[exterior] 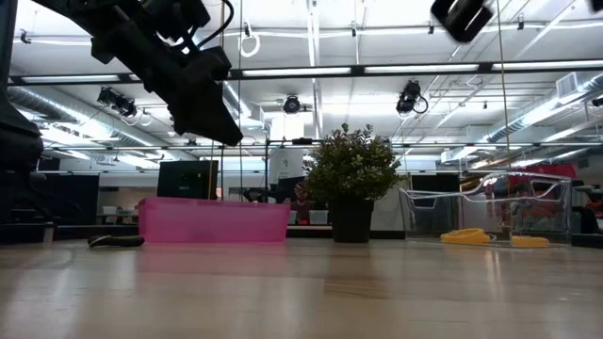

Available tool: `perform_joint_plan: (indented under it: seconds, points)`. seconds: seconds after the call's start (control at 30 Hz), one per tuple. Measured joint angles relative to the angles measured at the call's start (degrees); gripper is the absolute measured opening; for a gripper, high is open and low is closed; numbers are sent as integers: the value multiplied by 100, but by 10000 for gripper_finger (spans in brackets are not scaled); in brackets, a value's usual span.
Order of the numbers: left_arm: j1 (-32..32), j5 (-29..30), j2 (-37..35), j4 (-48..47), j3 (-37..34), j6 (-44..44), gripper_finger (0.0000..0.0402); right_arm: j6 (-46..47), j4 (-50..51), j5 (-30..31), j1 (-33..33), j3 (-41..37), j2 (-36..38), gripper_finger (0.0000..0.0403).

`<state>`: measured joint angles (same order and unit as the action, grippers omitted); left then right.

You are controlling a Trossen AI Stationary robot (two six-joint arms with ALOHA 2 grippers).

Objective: Sort spring keychains
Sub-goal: Put the black spring keychain into the pink bin

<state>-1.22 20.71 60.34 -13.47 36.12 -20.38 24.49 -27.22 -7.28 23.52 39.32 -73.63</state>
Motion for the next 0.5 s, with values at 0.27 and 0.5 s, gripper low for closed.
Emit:
perform_joint_plan:
  seconds: [0.27, 0.5]
  points:
    - [305, 20, 0, -2, 0, -4, 140, 317, 2183, 2155, 1485, 1138, 0, 162]
    - [500, 137, 0, -4, 0, -33, 140, 2322, 3777, 3546, 2623, 1542, -11, 162]
